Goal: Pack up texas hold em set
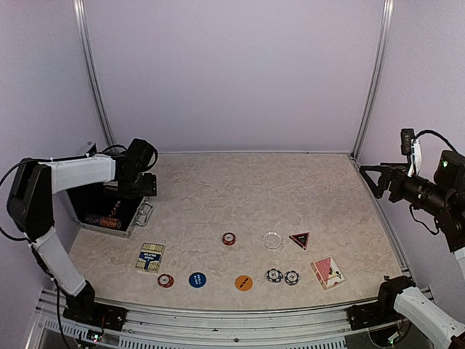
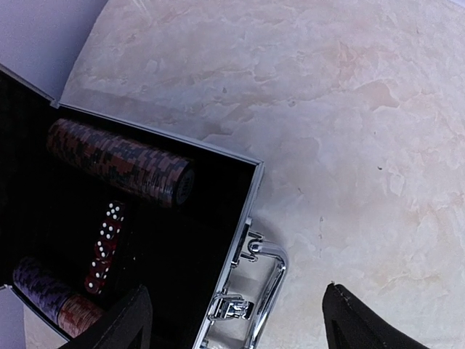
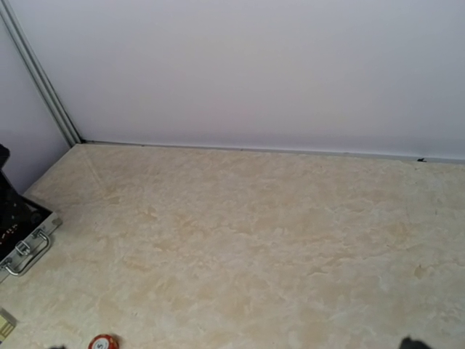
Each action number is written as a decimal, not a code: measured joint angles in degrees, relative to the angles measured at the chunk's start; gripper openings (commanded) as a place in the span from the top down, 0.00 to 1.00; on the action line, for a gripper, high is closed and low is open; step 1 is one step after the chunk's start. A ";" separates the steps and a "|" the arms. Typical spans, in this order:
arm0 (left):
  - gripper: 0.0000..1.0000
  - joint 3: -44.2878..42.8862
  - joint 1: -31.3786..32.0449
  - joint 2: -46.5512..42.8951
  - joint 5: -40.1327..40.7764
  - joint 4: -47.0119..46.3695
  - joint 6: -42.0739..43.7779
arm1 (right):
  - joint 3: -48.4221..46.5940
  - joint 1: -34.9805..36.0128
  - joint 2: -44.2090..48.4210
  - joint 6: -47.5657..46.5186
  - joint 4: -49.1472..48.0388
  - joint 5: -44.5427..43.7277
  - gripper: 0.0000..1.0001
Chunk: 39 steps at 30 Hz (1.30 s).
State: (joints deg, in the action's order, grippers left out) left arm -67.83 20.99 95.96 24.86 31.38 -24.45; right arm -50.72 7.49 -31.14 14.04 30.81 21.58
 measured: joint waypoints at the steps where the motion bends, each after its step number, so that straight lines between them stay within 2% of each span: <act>1: 0.24 -0.11 -0.15 0.79 -0.46 -0.02 -0.22 | 0.00 0.00 -0.04 0.00 -0.07 0.07 0.01; 7: 0.27 -3.02 -0.79 5.90 -1.44 -0.07 -0.52 | 0.20 0.00 -0.04 0.00 -0.42 0.11 0.01; 13: 0.42 -6.23 -1.55 9.51 -1.68 -0.96 -0.35 | 0.87 0.00 -0.02 0.00 -0.63 0.15 0.01; 28: 0.44 -8.55 -5.73 15.12 -2.32 -2.10 -0.17 | 1.03 0.00 -0.04 0.07 -0.68 0.31 0.01; 31: 0.52 -8.55 -6.27 15.61 -2.58 -2.49 -0.04 | 1.03 0.00 -0.11 0.17 -0.70 0.33 0.01; 39: 0.57 -8.63 -6.67 16.74 -4.09 -3.41 0.37 | 1.05 0.00 -0.11 0.48 -0.70 0.81 0.01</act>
State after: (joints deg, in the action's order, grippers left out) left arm -76.47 14.33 112.71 20.78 27.97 -24.08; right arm -49.67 7.49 -31.24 14.52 30.11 22.39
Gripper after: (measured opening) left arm 0.437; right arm 0.994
